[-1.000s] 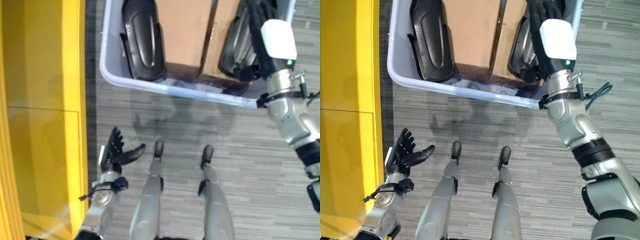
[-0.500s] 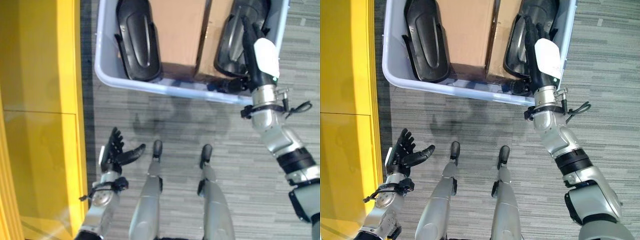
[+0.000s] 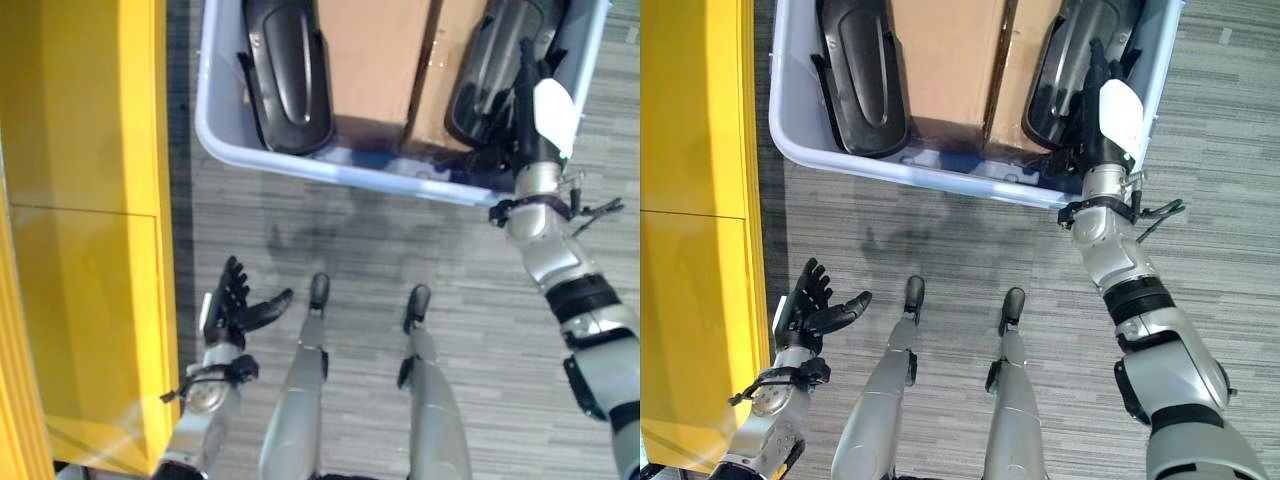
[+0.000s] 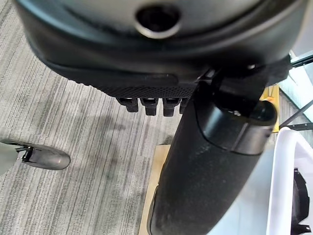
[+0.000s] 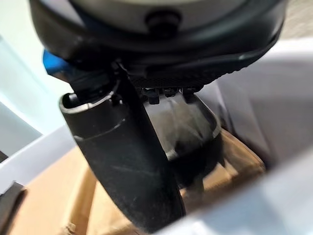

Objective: Move parts from the plastic box to the shelf.

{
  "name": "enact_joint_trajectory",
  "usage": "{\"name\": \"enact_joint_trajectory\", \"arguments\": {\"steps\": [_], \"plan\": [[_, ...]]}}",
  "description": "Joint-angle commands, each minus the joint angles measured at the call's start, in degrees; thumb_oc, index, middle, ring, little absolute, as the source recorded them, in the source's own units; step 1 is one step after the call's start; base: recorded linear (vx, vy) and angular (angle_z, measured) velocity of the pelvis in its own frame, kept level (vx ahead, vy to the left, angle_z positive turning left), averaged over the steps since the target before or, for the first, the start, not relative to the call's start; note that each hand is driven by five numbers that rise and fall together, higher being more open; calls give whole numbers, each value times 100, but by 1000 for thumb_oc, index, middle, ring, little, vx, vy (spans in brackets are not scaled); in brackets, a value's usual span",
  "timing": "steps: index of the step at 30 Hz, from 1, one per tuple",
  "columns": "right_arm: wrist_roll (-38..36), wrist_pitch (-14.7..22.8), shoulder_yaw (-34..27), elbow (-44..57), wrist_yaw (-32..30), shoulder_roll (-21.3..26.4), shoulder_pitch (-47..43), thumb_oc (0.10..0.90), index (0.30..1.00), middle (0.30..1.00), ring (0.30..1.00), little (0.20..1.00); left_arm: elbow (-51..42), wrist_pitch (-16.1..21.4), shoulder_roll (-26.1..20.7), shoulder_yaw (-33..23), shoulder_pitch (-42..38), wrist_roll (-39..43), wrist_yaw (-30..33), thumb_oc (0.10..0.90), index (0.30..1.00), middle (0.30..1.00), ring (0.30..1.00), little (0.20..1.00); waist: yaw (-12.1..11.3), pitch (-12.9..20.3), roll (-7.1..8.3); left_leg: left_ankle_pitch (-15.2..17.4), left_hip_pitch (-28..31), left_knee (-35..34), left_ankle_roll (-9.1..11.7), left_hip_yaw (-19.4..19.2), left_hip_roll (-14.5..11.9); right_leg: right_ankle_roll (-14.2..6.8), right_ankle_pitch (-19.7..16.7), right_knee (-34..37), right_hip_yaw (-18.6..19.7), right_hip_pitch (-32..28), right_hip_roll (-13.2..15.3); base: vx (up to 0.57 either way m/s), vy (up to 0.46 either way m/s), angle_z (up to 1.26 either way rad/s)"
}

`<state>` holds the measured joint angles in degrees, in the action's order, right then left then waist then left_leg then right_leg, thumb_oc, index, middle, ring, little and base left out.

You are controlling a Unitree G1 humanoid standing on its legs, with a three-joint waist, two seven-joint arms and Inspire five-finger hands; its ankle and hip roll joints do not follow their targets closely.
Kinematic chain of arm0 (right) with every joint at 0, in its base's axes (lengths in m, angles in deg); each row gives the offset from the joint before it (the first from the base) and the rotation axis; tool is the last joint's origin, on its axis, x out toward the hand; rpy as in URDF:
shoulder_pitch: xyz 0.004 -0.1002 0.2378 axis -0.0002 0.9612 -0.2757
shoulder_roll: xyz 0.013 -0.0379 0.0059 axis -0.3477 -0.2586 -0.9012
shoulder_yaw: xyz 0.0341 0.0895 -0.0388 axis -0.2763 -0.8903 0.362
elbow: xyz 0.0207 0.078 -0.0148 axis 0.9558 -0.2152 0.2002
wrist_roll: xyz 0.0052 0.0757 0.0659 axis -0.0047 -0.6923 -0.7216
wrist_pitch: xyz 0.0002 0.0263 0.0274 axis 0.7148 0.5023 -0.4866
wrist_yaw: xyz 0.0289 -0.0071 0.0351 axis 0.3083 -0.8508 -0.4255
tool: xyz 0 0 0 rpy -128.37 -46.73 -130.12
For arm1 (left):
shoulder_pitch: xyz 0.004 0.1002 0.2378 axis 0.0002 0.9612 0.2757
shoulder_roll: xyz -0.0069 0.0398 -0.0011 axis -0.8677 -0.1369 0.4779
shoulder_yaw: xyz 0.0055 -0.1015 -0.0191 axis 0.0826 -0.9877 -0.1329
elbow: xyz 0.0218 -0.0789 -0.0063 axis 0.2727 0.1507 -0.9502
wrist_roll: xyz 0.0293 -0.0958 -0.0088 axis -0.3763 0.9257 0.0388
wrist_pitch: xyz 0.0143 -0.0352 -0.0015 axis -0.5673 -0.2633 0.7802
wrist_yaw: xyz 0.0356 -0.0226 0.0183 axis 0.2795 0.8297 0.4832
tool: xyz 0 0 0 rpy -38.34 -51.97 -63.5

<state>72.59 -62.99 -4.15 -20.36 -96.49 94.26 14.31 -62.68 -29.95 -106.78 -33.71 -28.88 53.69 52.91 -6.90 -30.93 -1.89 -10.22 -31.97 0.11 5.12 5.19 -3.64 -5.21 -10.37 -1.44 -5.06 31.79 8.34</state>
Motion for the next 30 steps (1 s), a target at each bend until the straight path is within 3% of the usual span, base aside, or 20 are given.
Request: {"name": "enact_joint_trajectory", "arguments": {"steps": [1, 9, 16, 17, 18, 19, 30], "plan": [[6, 181, 231, 52, -241, 492, -779, 900, 1000, 1000, 1000, 1000, -361, 435, -79, 12, 144, -103, 84, 900, 1000, 1000, 1000, 1000, 42, 114, -187, 585, 289, 334, -143, 219, 112, -122, 868, -1165, -68, 324, 218, 0, 0, 0], [-166, 147, 797, -1415, 65, 123, -1142, 900, 1000, 1000, 1000, 1000, -363, 499, -75, 139, 10, -24, 82, 900, 1000, 1000, 1000, 1000, -66, 114, -263, 649, -8, 543, -169, 233, 191, -119, 898, -1286, -67, 547, 219, 3, 2, 1], [209, 33, 1116, -1902, 184, -8, -1204, 900, 1000, 1000, 1000, 1000, -352, 523, -85, 174, -26, -30, 76, 900, 1000, 1000, 1000, 1000, -105, 114, -281, 672, -65, 597, -180, 251, 221, -117, 899, -1321, -79, 602, 238, 3, 3, 2], [315, 8, 1207, -1983, 222, -46, -1208, 755, 797, 797, 797, 797, -362, 525, -75, 181, -27, -19, 71, 900, 1000, 1000, 1000, 1000, -109, 114, -284, 674, -71, 600, -183, 253, 226, -116, 898, -1330, -78, 607, 240, 0, 0, 0], [379, -13, 1248, -2077, 250, -77, -1200, 500, 440, 440, 440, 440, -344, 515, -68, 198, -40, -21, 65, 900, 1000, 1000, 1000, 1000, -114, 114, -286, 676, -70, 603, -184, 258, 230, -118, 898, -1329, -82, 602, 244, 0, 0, 0], [419, -25, 1271, -2114, 276, -94, -1181, 400, 300, 300, 300, 300, -336, 512, -63, 208, -47, -21, 58, 900, 1000, 1000, 1000, 1000, -116, 114, -287, 677, -69, 605, -184, 257, 236, -121, 897, -1333, -80, 600, 245, 0, 0, 0], [893, -158, 1431, -2052, 347, -197, -881, 400, 300, 300, 300, 300, -278, 477, -16, 215, -135, -63, 55, 900, 1000, 1000, 1000, 1000, -90, 114, -209, 704, 36, 631, -194, 276, 237, -133, 900, -1335, -103, 468, 264, 0, 0, 0]]}}
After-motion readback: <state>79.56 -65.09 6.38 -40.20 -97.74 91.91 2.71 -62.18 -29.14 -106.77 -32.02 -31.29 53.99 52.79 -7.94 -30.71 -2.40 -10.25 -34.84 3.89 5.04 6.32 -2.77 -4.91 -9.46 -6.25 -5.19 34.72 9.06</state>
